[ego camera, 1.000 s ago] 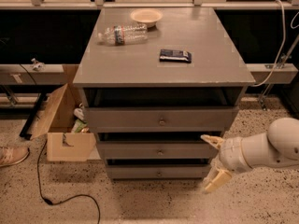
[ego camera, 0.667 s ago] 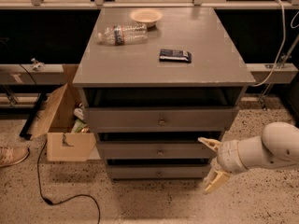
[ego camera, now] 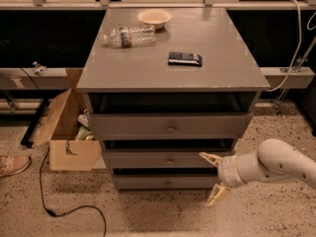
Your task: Open middle drawer
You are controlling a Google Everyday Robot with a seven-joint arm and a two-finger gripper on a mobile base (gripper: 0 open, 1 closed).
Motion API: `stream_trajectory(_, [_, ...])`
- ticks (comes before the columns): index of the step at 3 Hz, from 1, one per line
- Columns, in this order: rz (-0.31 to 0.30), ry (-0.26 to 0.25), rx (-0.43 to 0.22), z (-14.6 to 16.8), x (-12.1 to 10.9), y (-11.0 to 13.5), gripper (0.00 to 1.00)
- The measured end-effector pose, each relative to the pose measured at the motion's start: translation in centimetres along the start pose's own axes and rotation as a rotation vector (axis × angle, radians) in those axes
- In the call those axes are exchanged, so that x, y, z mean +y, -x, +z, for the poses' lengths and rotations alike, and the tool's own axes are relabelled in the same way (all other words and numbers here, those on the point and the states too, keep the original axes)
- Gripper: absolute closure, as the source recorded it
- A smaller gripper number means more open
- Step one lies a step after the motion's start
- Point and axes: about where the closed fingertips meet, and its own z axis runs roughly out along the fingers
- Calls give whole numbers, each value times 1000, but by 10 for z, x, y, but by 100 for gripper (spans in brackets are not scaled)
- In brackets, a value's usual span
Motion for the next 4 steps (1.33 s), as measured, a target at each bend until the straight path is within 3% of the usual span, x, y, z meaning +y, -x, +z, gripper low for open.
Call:
stream_trajectory(1, [-8,9,18,38,-6,-18,0])
stream_trajectory(3, [-7,14,39,42,-16,-25,0])
stream_trajectory(4, [8,30,74,51,-39,-42,0])
